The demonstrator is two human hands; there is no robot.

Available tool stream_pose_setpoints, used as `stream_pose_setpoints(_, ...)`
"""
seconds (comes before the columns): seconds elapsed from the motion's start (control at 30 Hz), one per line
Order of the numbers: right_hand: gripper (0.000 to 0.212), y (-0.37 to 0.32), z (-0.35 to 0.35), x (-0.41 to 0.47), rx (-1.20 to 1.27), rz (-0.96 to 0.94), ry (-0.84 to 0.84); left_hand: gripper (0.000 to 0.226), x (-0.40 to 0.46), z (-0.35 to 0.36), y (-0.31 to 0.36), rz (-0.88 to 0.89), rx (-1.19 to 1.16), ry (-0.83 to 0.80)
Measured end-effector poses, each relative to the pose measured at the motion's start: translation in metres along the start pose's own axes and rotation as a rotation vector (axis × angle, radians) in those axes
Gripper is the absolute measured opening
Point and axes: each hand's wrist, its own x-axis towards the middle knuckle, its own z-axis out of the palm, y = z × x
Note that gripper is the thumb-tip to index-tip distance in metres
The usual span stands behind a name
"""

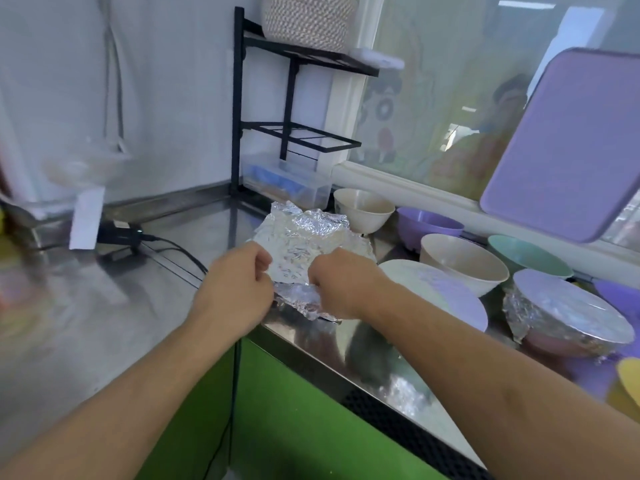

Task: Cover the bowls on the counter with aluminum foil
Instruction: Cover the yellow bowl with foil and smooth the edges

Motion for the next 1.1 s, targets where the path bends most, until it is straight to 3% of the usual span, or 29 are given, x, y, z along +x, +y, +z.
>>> stream_pose_setpoints(0.1,0.015,-0.001,-0.006,-0.004,-0.047,0.01,0.068,0.011,0.003,-0.008,-0.003,-0.101,-0.179,0.199)
stream_pose_setpoints(0.17,0.013,-0.001,-0.011,-0.006,-0.049,0.042,0.138,0.007,0.006,-0.013,-0.004,-0.216,-0.355,0.236)
stream_pose_setpoints(0.23,0.012,0.0,-0.014,-0.008,-0.038,0.08,0.199,0.023,0.007,-0.017,-0.003,-0.319,-0.552,0.191)
stream_pose_setpoints(0.33,0.009,0.001,-0.017,-0.013,-0.034,0.099,0.315,0.046,0.004,-0.023,0.008,-0.458,-0.791,0.002)
stream_pose_setpoints(0.4,0.009,-0.001,-0.017,-0.02,-0.059,0.044,0.392,0.061,0.003,-0.025,0.017,-0.544,-0.886,-0.105)
stream_pose_setpoints(0.5,0.019,-0.006,-0.011,-0.034,-0.118,-0.109,0.447,0.063,0.005,-0.031,0.028,-0.662,-1.049,-0.143)
stream_pose_setpoints(0.63,0.028,-0.004,-0.002,-0.046,-0.121,-0.201,0.463,0.059,-0.001,-0.034,0.036,-0.619,-1.048,-0.166)
stream_pose_setpoints(0.77,0.019,-0.005,-0.002,-0.058,0.029,-0.265,0.445,0.016,-0.017,-0.031,0.048,-0.528,-0.883,-0.155)
stream_pose_setpoints(0.87,0.052,-0.004,-0.013,-0.071,0.28,-0.118,0.367,0.021,-0.026,-0.038,0.058,-0.513,-0.868,-0.049)
stream_pose_setpoints(1.0,0.023,0.026,-0.023,-0.082,0.661,0.117,0.554,0.016,-0.03,-0.054,0.065,-0.507,-0.896,0.136)
stream_pose_setpoints(1.1,0.023,0.049,-0.035,-0.089,0.799,0.33,0.621,0.015,-0.033,-0.062,0.072,-0.465,-0.923,0.162)
